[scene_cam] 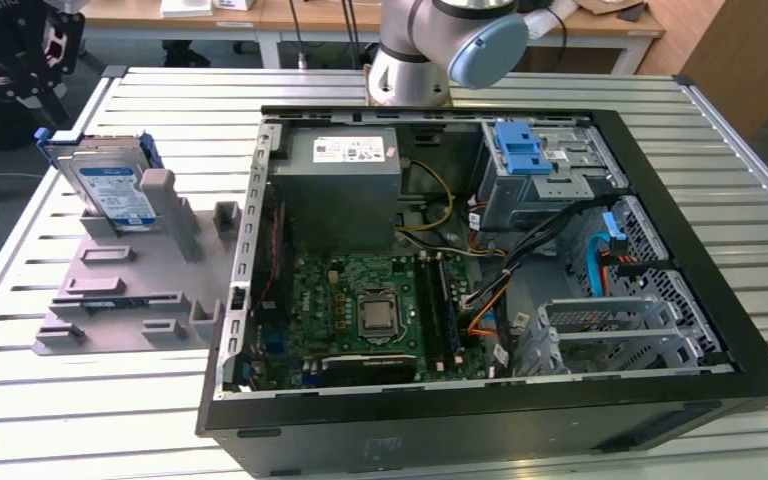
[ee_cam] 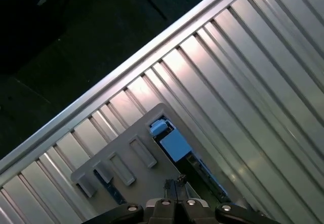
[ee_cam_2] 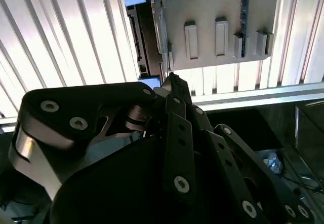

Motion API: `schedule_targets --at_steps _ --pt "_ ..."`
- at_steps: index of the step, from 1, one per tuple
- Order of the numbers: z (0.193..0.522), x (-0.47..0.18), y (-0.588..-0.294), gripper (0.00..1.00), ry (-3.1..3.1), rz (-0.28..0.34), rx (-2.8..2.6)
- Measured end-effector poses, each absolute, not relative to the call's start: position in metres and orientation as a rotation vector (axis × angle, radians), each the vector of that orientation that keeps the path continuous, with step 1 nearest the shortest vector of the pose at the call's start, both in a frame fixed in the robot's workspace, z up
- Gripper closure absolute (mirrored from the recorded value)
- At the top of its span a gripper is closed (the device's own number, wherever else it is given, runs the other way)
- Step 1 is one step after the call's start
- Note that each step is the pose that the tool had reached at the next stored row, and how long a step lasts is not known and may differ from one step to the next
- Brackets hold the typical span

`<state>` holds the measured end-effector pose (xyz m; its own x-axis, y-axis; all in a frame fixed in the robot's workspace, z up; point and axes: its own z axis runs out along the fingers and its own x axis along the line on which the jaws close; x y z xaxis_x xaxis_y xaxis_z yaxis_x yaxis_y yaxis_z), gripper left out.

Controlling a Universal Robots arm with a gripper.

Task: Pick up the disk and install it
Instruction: 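Pick up the disk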

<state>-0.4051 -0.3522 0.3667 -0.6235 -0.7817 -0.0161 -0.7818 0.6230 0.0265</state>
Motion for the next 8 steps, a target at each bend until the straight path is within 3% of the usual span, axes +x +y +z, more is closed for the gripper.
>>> schedule_targets --at_steps 8 --pt "0.3664 -0.4051 -0.3522 0.89 2.730 0.049 -1.552"
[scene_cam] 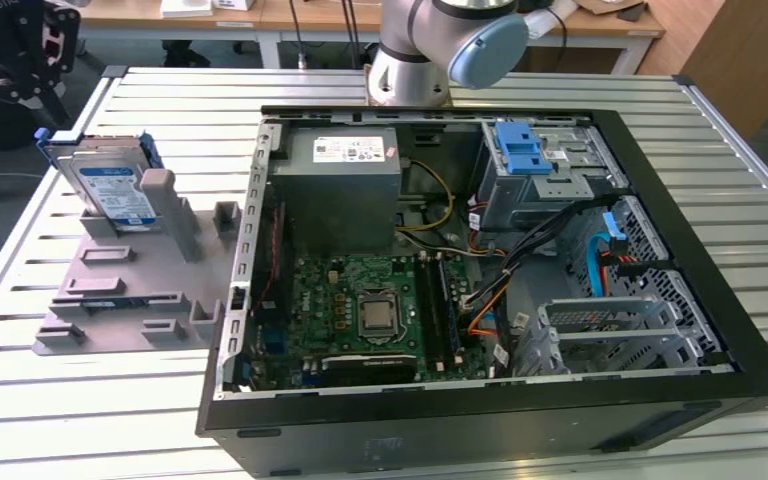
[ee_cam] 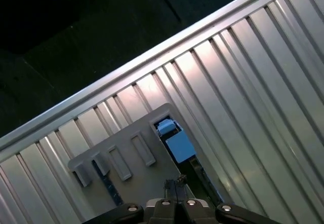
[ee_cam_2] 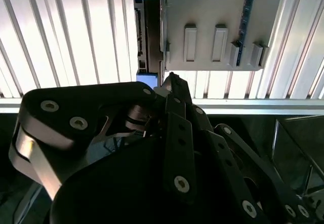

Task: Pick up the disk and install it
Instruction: 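Pick up the disk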

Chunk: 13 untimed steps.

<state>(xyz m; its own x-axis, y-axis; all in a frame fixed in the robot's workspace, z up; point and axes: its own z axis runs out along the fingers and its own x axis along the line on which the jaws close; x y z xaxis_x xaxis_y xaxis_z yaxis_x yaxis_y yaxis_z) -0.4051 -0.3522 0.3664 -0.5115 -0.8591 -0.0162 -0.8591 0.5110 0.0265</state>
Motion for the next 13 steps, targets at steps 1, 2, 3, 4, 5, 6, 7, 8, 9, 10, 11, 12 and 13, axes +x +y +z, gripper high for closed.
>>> schedule_targets --at_steps 1,2,3,4,5,6,7,8,9,10,11,12,13 --pt "0.3664 -0.4051 -0.3522 0.89 2.721 0.049 -1.568" --pt "0.3664 -0.4051 -0.3522 0.89 2.712 0.049 -1.583" --pt "0.3664 -0.4051 -0.3522 0.89 2.705 0.049 -1.596" --pt "0.3664 -0.4052 -0.3522 0.89 2.698 0.049 -1.608" --pt "0.3664 -0.4052 -0.3522 0.89 2.690 0.049 -1.622" --pt "0.3664 -0.4052 -0.3522 0.89 2.681 0.049 -1.638" --pt "0.3663 -0.4053 -0.3522 0.89 2.671 0.049 -1.653" --pt "0.3663 -0.4053 -0.3522 0.89 2.663 0.049 -1.667" --pt "0.3663 -0.4053 -0.3522 0.89 2.656 0.049 -1.678" --pt "0.3662 -0.4053 -0.3522 0.89 2.650 0.049 -1.688" --pt "0.3662 -0.4053 -0.3522 0.89 2.644 0.049 -1.697" --pt "0.3662 -0.4056 -0.3522 0.89 2.640 0.048 -1.703" --pt "0.3662 -0.4058 -0.3522 0.89 2.637 0.048 -1.708"
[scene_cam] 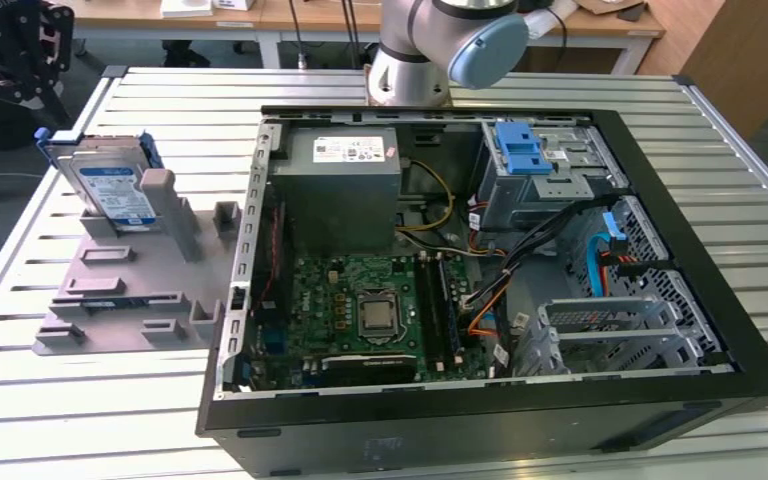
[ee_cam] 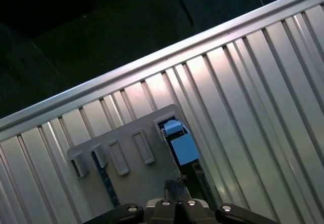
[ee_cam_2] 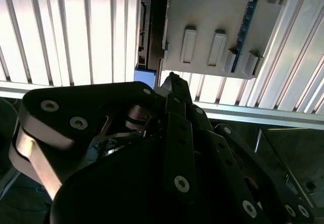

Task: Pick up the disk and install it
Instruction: 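Pick up the disk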

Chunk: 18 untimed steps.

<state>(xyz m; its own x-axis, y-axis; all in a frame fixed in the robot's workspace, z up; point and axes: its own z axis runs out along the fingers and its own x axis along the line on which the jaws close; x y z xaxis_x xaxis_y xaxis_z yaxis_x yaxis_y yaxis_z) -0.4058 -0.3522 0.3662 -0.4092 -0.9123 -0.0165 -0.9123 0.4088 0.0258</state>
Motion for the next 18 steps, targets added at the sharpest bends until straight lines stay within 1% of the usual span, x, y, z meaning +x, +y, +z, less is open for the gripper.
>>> schedule_targets --at_steps 14,18 --pt "0.3644 -0.4060 -0.3517 0.89 -2.499 -0.044 1.905" --pt "0.3635 -0.4062 -0.3456 0.89 -2.504 -0.034 1.913"
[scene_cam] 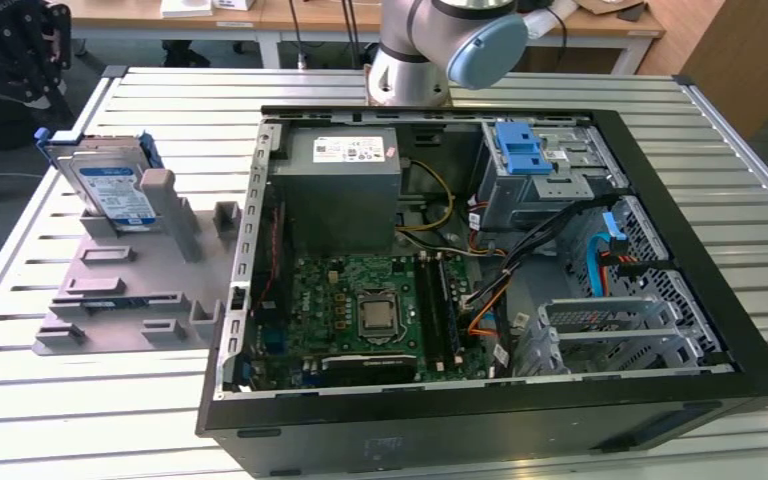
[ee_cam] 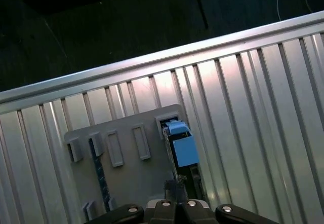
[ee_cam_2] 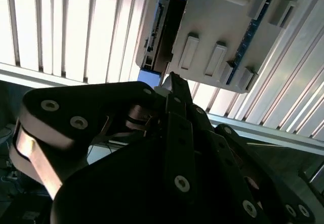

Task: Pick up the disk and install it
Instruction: 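Pick up the disk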

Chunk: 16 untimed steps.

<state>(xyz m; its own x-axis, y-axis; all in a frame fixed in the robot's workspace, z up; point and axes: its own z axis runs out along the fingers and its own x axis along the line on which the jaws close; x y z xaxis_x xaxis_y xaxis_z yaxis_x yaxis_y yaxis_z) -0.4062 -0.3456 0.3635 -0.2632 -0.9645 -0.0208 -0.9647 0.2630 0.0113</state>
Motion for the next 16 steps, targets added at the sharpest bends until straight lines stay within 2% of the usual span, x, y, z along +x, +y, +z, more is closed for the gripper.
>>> schedule_targets --at_steps 1,2,3,4,5,7,8,10,12,13,16 --pt "0.363 -0.406 -0.343 0.89 2.489 0.034 -1.901" --pt "0.363 -0.406 -0.342 0.83 2.489 0.034 -1.901" --pt "0.363 -0.407 -0.342 0.83 2.489 0.034 -1.901" --pt "0.362 -0.410 -0.341 0.71 2.489 0.034 -1.901" --pt "0.361 -0.411 -0.341 0.71 2.486 0.034 -1.904" --pt "0.359 -0.411 -0.341 0.59 2.467 0.034 -1.930" --pt "0.358 -0.411 -0.341 0.59 2.450 0.034 -1.952" --pt "0.356 -0.411 -0.341 0.47 2.414 0.034 -1.997" --pt "0.354 -0.411 -0.341 0.47 2.378 0.035 -2.040" --pt "0.353 -0.412 -0.341 0.41 2.364 0.035 -2.056" --pt "0.349 -0.417 -0.341 0.41 2.358 0.034 -2.064"
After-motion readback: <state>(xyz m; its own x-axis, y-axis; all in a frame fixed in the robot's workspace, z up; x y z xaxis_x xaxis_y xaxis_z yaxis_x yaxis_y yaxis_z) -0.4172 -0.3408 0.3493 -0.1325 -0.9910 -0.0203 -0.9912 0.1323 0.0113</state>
